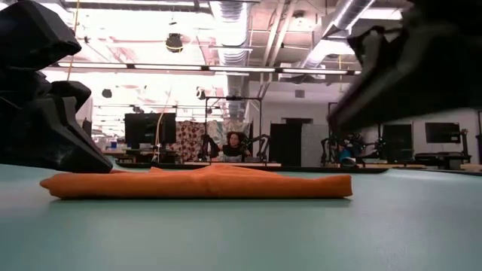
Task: Roll towel into tight, uniform cylinder
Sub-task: Roll the orange towel
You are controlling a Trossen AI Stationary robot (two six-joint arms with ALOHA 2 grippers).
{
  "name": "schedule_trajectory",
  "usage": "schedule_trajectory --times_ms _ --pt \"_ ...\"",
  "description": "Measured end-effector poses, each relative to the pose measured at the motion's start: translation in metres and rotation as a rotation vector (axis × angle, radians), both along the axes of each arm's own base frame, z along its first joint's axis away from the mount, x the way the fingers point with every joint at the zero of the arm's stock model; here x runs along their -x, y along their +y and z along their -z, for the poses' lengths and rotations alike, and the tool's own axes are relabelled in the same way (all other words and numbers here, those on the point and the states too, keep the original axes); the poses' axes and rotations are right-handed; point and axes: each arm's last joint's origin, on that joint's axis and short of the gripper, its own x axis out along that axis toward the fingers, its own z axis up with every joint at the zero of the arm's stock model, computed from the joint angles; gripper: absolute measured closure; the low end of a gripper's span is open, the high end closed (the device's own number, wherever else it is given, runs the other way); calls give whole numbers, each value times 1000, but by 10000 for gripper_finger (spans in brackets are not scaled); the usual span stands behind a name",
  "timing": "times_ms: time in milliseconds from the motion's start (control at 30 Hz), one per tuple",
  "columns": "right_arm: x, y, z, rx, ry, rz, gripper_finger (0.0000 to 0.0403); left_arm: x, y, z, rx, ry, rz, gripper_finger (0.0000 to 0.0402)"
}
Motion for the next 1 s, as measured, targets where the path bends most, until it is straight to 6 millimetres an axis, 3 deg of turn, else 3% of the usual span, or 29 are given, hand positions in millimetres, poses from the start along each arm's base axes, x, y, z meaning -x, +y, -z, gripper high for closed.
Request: schedule_trajectory --times_ms 167,500,867,1000 --pt "-9 -5 12 13 70 -83 280 0 0 0 3 3 2 401" --pt "-20 -27 18 45 115 -52 165 1 1 1 29 8 -19 401" --pt "-2 -53 49 -48 88 11 174 1 1 1 32 10 -18 401" --pt "2 -59 55 -91 91 58 197 1 1 1 36 6 -18 401"
